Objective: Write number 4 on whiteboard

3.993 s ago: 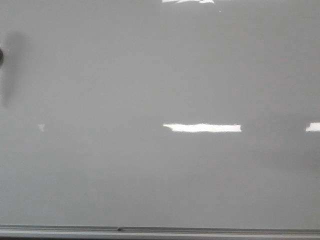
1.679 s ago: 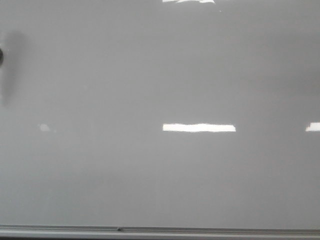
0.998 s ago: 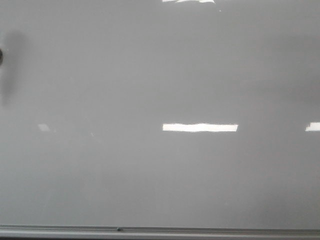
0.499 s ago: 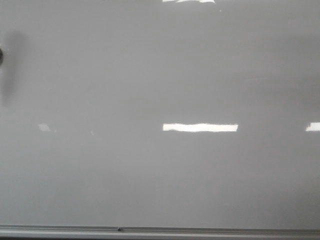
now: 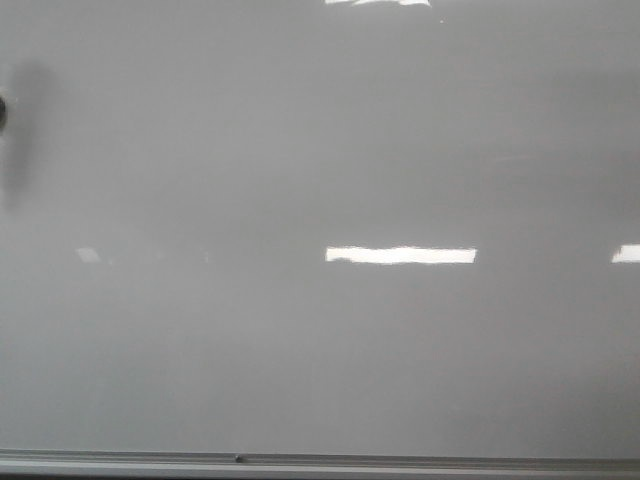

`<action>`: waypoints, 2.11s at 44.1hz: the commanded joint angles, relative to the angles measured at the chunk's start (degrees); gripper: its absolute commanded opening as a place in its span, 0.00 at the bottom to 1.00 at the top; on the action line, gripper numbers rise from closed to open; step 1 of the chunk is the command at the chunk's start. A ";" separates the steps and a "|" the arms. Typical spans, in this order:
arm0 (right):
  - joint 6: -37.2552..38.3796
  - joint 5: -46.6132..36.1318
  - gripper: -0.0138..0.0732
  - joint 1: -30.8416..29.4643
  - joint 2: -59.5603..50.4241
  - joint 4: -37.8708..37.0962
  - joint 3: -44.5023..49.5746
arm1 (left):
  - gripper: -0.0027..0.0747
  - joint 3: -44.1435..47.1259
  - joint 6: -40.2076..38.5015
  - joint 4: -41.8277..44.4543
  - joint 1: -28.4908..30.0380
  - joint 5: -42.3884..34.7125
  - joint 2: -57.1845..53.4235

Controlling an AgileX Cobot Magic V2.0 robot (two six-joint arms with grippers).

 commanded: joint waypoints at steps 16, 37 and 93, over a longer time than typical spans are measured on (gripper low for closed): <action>-0.03 -4.62 0.86 -0.18 0.21 0.29 -1.80 | 0.76 -10.02 0.03 -0.97 -0.42 -6.10 14.65; -0.03 -4.67 0.86 -0.18 0.21 0.29 -1.80 | 0.76 -10.45 0.03 -0.97 -0.42 -14.78 21.85; -28.95 29.27 0.86 9.09 18.76 20.58 -21.42 | 0.01 -24.15 28.41 -5.28 -21.02 37.91 9.85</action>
